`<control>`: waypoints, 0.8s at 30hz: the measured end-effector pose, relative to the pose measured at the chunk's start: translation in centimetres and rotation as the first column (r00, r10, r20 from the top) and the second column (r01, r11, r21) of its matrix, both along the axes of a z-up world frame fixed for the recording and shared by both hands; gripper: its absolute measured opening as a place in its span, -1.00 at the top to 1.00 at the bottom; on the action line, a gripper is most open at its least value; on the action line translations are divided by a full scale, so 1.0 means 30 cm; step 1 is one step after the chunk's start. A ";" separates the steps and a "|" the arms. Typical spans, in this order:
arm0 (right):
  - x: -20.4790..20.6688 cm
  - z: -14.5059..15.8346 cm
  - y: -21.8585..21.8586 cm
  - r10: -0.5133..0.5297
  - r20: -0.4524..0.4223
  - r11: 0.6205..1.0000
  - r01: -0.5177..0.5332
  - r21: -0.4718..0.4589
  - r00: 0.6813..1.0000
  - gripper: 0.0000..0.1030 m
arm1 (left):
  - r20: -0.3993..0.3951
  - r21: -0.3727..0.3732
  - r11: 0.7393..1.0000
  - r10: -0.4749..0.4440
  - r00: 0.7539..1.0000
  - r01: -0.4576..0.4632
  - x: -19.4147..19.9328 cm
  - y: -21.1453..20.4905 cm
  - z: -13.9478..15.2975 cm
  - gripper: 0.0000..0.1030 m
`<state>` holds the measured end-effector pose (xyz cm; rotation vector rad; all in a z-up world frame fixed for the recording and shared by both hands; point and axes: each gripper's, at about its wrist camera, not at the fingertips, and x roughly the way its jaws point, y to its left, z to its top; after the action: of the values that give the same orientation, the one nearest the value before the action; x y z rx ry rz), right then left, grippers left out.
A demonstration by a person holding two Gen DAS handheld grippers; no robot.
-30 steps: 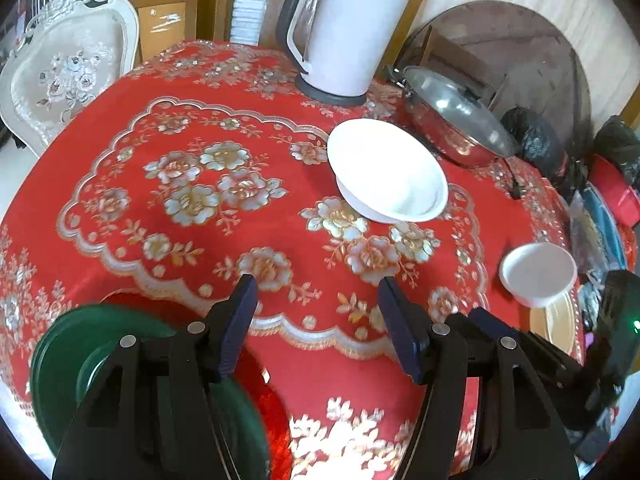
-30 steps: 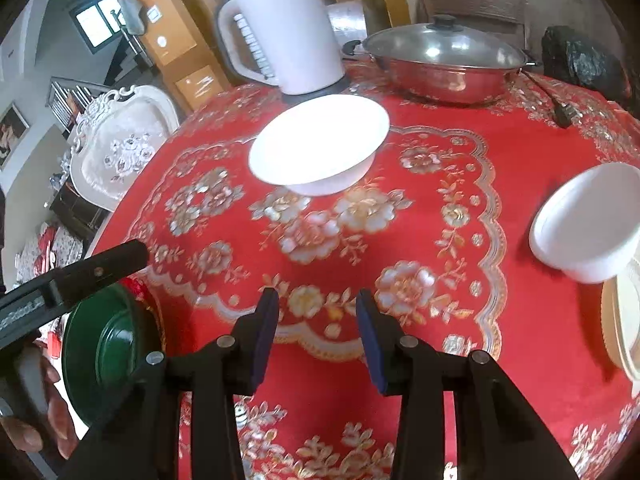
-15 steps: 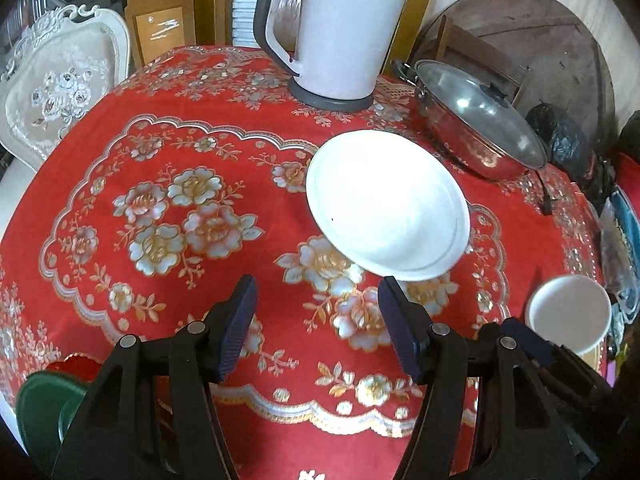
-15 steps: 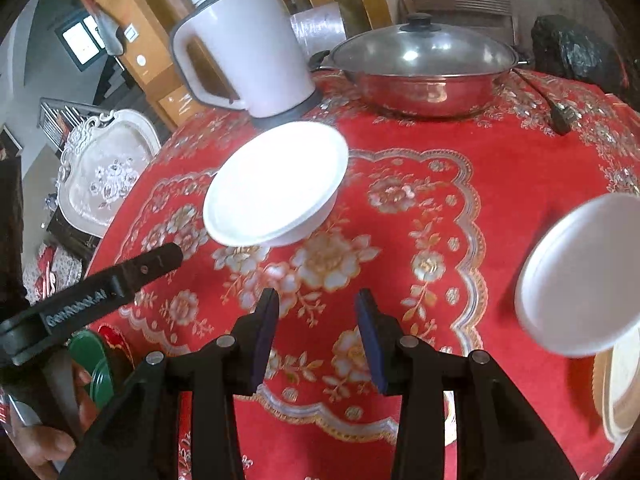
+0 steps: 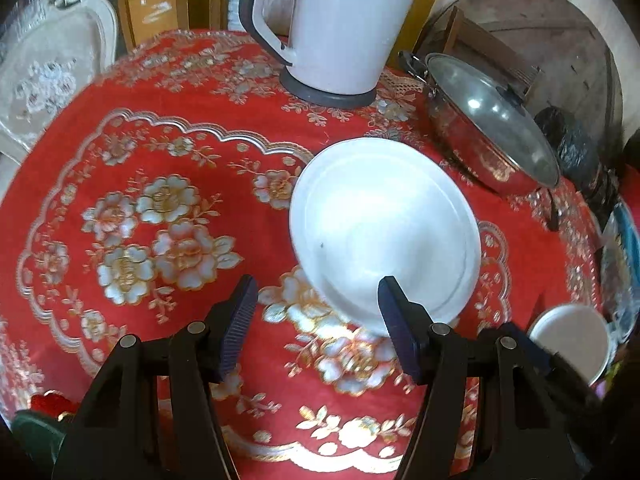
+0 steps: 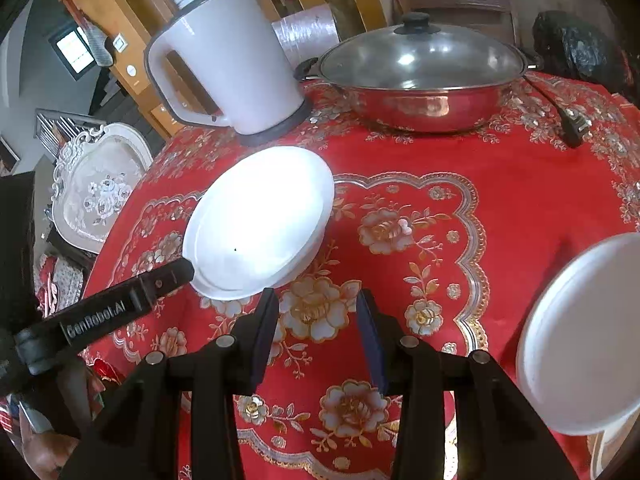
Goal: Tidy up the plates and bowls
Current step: 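Withdraw both grippers and reach toward the large white plate, then grasp the rim of the large white plate with both grippers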
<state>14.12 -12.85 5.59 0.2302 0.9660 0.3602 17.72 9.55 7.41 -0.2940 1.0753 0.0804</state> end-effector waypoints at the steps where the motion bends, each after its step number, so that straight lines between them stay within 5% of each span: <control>1: 0.005 -0.006 -0.003 0.000 -0.003 1.000 0.000 0.002 1.000 0.21 | -0.006 -0.009 1.000 0.005 1.000 -0.005 0.013 0.002 -0.006 -0.22; 9: 0.012 -0.030 -0.036 -0.009 -0.013 1.000 0.009 0.011 1.000 0.21 | -0.067 -0.065 0.998 0.011 0.998 -0.015 0.099 -0.008 -0.080 -0.21; 12: 0.014 -0.041 -0.053 -0.017 -0.017 1.000 0.018 0.012 1.000 0.20 | -0.087 -0.046 0.999 -0.015 0.996 0.011 0.097 -0.036 -0.094 0.31; 17: 0.027 -0.069 -0.077 -0.035 -0.034 0.999 0.036 0.020 0.999 0.09 | -0.134 -0.061 0.996 -0.080 0.988 0.072 0.086 -0.078 -0.115 0.62; 24: 0.030 -0.066 -0.091 -0.043 -0.026 0.998 0.044 0.043 0.999 0.09 | -0.156 -0.122 0.985 -0.139 0.978 0.120 0.043 -0.090 -0.106 0.66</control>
<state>15.01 -15.59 3.62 0.2955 0.9772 0.3392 19.02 6.87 4.22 -0.3213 1.2624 -0.0739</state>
